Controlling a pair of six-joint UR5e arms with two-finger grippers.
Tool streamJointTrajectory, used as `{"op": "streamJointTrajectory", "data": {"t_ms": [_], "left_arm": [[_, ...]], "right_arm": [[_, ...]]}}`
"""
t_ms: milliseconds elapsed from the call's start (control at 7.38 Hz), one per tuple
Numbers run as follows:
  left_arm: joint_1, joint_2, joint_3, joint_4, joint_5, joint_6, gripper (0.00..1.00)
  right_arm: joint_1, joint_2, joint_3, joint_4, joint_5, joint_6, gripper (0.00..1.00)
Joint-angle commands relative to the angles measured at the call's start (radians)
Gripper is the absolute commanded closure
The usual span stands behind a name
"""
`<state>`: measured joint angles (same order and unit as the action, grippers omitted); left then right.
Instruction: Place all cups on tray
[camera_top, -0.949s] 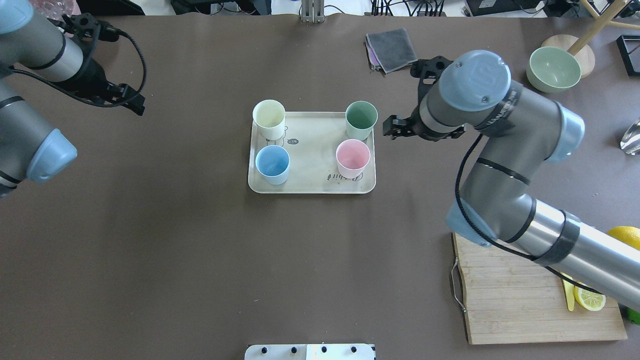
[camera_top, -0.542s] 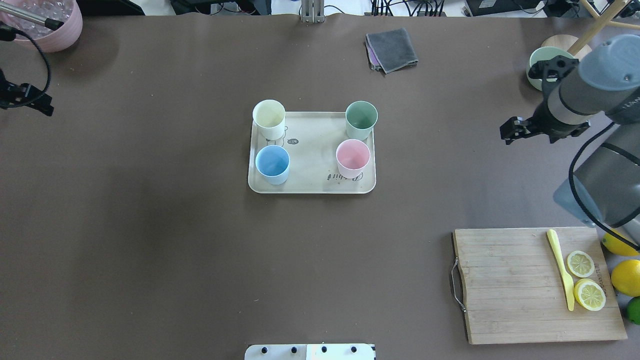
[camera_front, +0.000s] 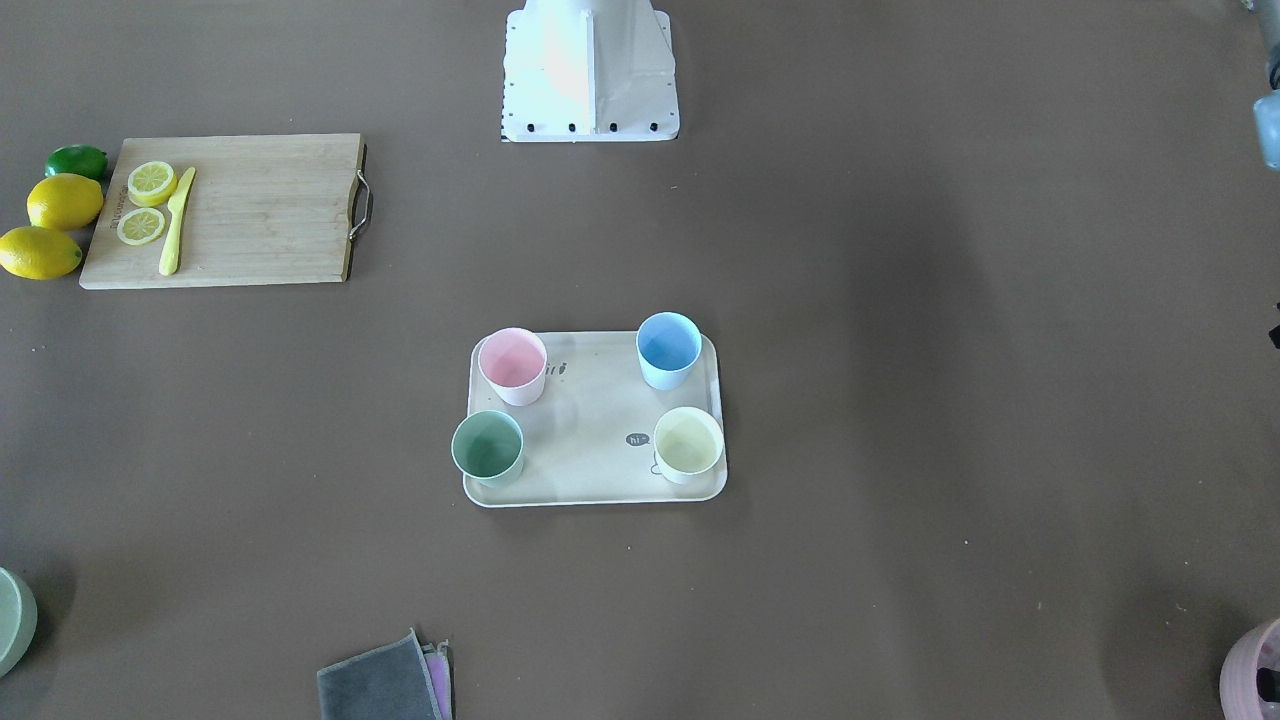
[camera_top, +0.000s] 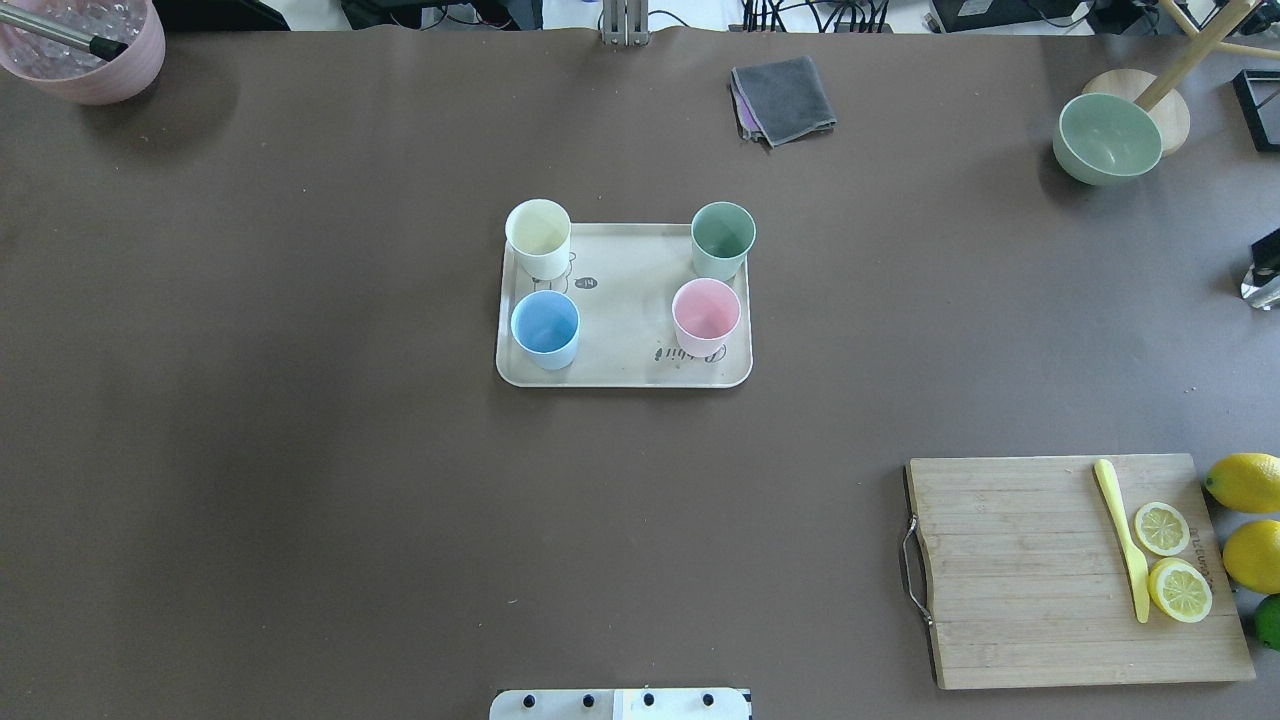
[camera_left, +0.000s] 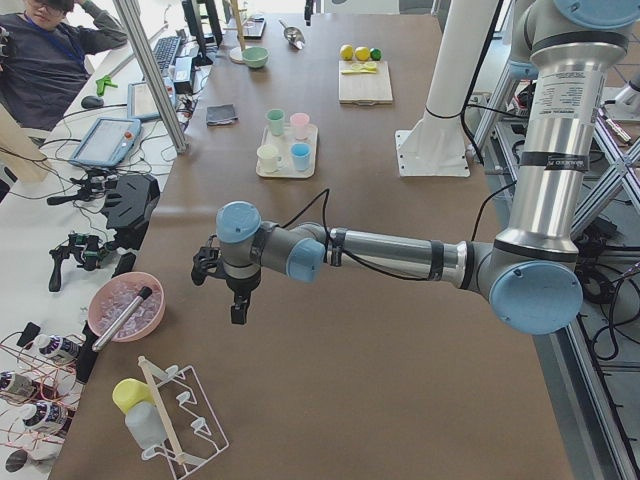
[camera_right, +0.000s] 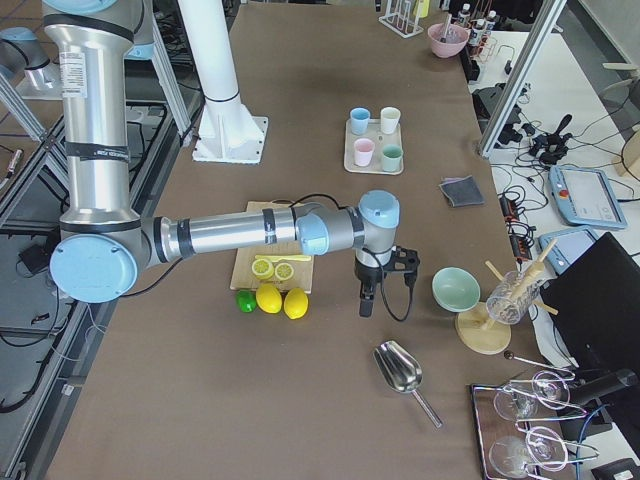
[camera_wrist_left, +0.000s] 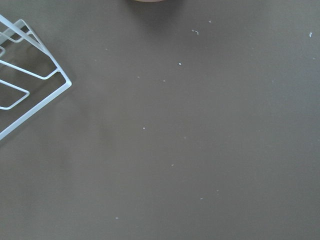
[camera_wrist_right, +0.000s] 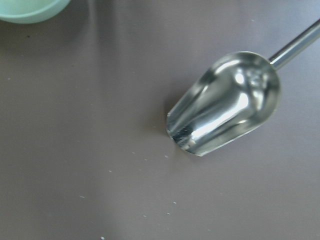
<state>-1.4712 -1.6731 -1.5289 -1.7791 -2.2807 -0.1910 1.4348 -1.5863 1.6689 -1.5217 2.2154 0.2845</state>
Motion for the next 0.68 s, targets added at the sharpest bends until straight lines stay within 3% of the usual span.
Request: {"op": "streamJointTrajectory", "data": {"t_ms": [0,136,271,542], "left_arm": [[-0.13,0.004,0.075,0.017,-0.025,0.232,0.02],[-0.136,0.013,0.075,0.035,-0.087,0.251,0.02],[-0.139,0.066,0.058,0.071,-0.161,0.246,0.02],[-0.185,0.084,0.055,0.082,-0.157,0.246,0.02]], "right_arm": [[0.208,-0.004,-0.048,-0.104,0.09,-0.267,0.0],[0.24,-0.012,-0.044,-0.124,0.131,-0.306,0.0],[0.255,-0.042,0.022,-0.124,0.138,-0.306,0.0],[0.301,-0.077,0.122,-0.158,0.133,-0.3,0.0]]}}
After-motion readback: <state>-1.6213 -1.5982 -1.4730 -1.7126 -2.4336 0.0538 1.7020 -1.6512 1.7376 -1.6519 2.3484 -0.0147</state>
